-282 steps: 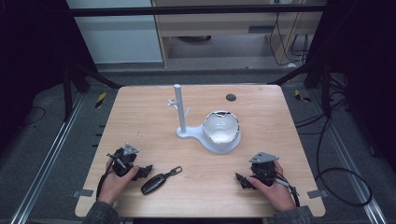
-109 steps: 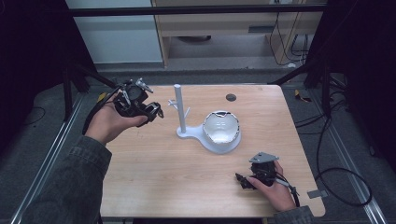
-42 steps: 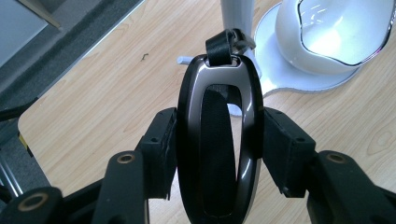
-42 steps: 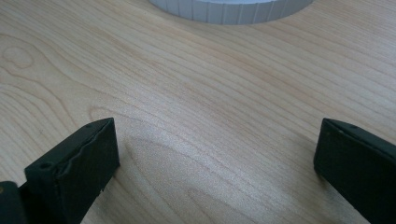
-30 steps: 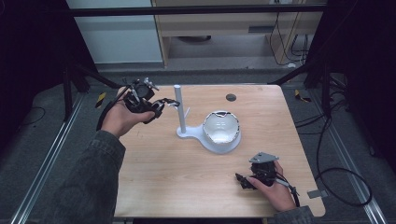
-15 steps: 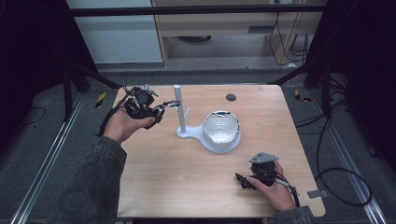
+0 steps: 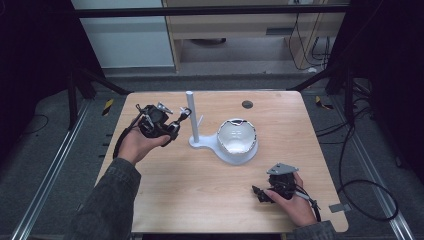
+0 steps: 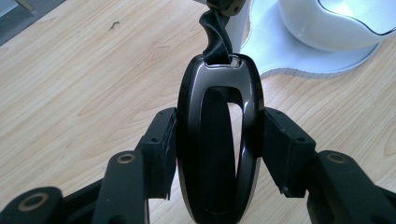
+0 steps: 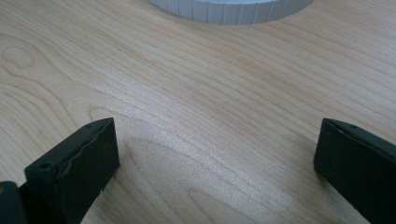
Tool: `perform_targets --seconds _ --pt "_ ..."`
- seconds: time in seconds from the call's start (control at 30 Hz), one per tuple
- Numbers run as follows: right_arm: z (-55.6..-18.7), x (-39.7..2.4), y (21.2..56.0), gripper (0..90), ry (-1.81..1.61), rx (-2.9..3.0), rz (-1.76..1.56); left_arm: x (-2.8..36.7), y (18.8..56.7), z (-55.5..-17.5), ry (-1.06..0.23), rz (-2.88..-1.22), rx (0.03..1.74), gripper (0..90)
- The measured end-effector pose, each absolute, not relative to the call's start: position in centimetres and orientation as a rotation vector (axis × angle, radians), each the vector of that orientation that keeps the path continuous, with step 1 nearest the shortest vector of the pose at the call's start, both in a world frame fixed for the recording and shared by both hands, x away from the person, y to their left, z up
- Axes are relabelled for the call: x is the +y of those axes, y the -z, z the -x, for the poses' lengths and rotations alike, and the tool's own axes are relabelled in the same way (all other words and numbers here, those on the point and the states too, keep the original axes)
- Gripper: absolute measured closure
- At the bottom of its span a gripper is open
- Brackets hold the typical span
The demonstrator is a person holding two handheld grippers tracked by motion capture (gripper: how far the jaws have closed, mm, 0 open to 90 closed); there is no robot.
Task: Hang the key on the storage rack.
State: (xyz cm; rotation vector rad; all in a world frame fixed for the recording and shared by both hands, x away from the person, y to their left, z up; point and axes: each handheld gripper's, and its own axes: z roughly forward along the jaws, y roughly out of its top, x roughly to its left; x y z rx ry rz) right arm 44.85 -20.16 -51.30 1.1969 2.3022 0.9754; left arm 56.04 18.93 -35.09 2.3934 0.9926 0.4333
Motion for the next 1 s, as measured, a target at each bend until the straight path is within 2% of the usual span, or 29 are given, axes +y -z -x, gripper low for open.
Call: perform_targets --seconds 1.0 --pt "-44.8 -20.1 51.3 0.4 -0.979 2.301 -1.203 18.5 37.8 -56.2 -0.438 -2.281 0.997 48.3"
